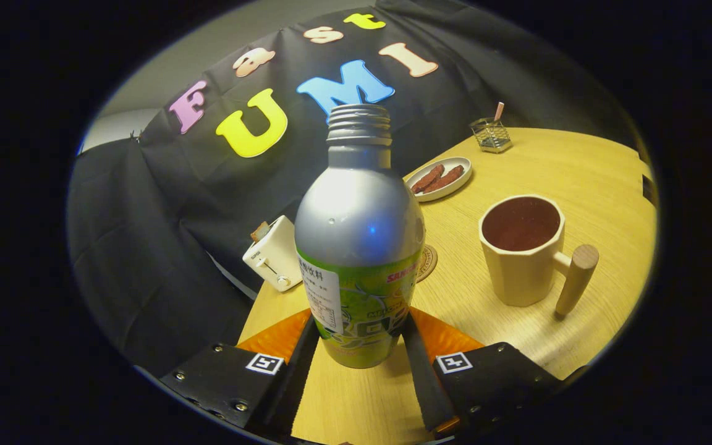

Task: Take the bottle from table, then pour the juice into the cup, finally place the bottle on the coaster

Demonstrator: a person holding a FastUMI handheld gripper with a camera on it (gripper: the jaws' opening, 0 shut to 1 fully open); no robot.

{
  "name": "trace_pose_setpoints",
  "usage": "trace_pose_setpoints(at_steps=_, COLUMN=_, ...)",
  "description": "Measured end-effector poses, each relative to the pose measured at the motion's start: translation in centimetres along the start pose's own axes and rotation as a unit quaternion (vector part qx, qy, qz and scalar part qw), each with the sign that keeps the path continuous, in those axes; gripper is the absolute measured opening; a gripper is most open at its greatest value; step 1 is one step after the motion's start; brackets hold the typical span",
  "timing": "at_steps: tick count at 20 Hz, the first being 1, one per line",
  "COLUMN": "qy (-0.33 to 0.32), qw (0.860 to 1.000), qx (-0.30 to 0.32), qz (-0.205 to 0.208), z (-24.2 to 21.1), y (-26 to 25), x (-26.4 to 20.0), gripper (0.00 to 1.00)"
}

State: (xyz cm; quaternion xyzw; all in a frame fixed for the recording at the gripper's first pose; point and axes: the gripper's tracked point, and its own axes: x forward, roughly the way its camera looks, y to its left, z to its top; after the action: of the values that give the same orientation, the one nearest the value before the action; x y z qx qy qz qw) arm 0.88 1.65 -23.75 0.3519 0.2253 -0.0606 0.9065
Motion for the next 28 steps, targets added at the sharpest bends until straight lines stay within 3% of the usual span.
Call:
trace_pose_setpoints(at_steps=4, qy=0.005, qw=0.998, qx=0.067, qz=0.017, z=0.1, y=-0.2, x=-0.2, gripper=0.75)
trace_pose_setpoints(at_steps=16, qy=0.030, qw=0.982, qx=0.185, qz=0.033, z=-0.2, y=-0.7, x=0.1, gripper=0.75)
trace_pose_setpoints(at_steps=28, qy=0.047, qw=0.946, qx=0.317, qz=0.044, z=-0.2, y=-0.2, x=0.6, gripper=0.75)
